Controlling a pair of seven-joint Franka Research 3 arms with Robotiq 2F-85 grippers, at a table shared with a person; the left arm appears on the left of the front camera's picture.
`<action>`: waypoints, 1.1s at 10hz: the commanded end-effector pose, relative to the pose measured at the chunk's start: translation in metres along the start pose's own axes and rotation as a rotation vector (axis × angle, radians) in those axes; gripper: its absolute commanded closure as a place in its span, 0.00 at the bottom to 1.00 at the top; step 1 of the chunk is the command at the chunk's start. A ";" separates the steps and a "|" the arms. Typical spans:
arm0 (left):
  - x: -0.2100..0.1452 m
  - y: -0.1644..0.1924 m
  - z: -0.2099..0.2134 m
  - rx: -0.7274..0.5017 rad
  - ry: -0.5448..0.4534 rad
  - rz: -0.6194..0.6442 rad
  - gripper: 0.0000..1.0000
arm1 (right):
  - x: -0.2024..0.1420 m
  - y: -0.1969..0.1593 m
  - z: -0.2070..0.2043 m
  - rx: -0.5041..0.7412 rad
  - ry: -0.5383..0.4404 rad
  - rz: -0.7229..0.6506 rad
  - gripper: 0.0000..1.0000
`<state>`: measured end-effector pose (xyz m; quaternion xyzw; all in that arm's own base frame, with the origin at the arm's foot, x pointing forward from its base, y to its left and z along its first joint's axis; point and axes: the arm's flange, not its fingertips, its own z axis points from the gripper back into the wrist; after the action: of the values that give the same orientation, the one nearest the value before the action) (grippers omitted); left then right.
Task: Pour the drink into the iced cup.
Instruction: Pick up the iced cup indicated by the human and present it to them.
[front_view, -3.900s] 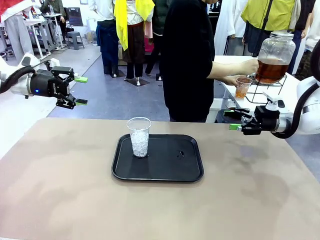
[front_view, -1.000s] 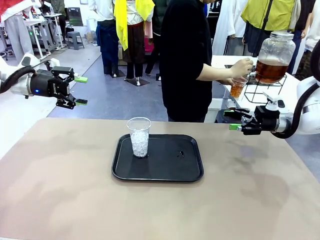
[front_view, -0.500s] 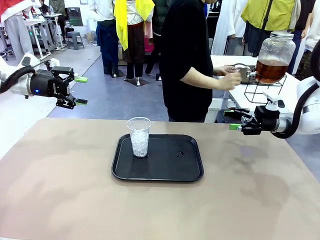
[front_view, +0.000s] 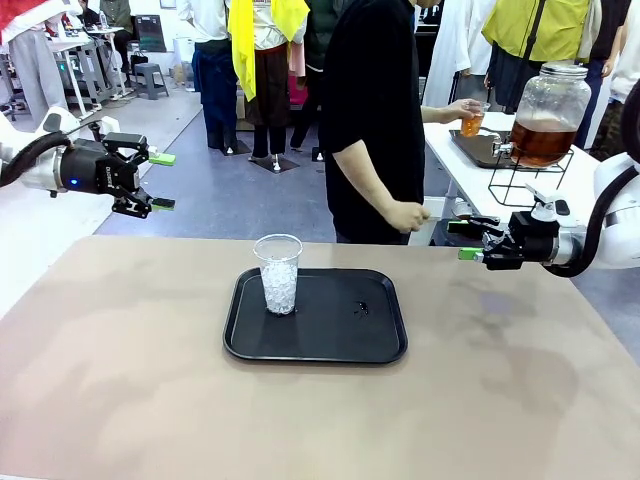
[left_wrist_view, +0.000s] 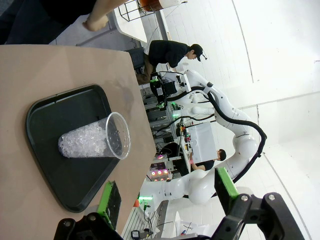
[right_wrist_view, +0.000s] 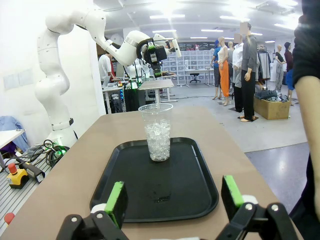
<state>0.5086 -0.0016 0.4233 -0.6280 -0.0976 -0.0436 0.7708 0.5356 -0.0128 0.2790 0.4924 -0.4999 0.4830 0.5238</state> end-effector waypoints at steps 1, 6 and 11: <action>-0.002 -0.001 0.000 0.003 -0.003 -0.001 0.00 | 0.003 -0.002 0.000 0.000 0.002 0.003 0.00; -0.002 -0.001 0.000 0.003 -0.003 -0.001 0.00 | 0.003 -0.002 0.000 0.000 0.002 0.003 0.00; -0.002 -0.001 0.000 0.003 -0.003 -0.001 0.00 | 0.003 -0.002 0.000 0.000 0.002 0.003 0.00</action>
<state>0.5086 -0.0016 0.4233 -0.6280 -0.0976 -0.0436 0.7708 0.5356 -0.0128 0.2790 0.4924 -0.4999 0.4830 0.5238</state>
